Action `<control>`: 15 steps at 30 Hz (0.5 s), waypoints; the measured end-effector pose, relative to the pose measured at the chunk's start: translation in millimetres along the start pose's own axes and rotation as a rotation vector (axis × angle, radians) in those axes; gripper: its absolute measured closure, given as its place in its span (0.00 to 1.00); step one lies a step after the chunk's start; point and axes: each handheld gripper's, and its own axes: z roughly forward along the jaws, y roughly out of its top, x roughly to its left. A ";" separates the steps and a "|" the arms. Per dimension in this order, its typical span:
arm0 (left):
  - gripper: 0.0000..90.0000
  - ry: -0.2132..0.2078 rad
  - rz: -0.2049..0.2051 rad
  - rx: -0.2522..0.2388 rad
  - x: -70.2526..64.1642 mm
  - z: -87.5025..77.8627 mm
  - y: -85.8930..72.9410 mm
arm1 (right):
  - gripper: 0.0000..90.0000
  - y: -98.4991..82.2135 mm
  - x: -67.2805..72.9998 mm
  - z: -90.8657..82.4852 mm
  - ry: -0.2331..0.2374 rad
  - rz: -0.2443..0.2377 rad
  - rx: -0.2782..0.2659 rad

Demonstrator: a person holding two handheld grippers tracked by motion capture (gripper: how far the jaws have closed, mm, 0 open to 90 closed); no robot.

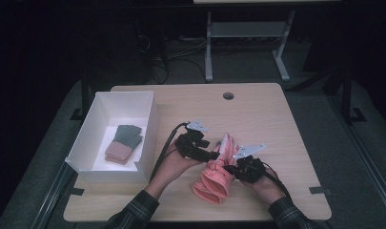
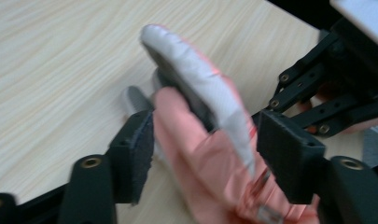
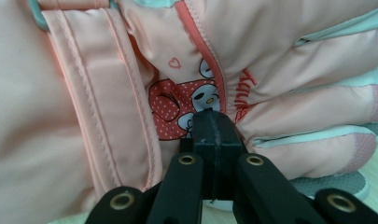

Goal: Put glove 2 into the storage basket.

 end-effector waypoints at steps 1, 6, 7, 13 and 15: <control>0.35 -0.004 -0.001 0.016 -0.5 3.6 0.3 | 1.00 0.0 0.3 0.2 -0.001 0.002 -0.001; 0.25 -0.014 -0.017 0.069 1.4 22.2 -4.6 | 1.00 0.1 0.8 0.5 -0.006 -0.002 -0.001; 0.24 -0.022 -0.026 0.080 3.2 25.2 -6.6 | 1.00 0.1 1.0 0.6 -0.006 0.000 -0.003; 0.18 -0.045 -0.078 0.136 11.0 40.4 -16.9 | 1.00 -0.2 1.4 1.2 -0.006 0.001 -0.003; 0.16 -0.057 -0.091 0.162 15.1 45.8 -20.7 | 1.00 -0.6 1.8 1.4 -0.006 0.004 -0.003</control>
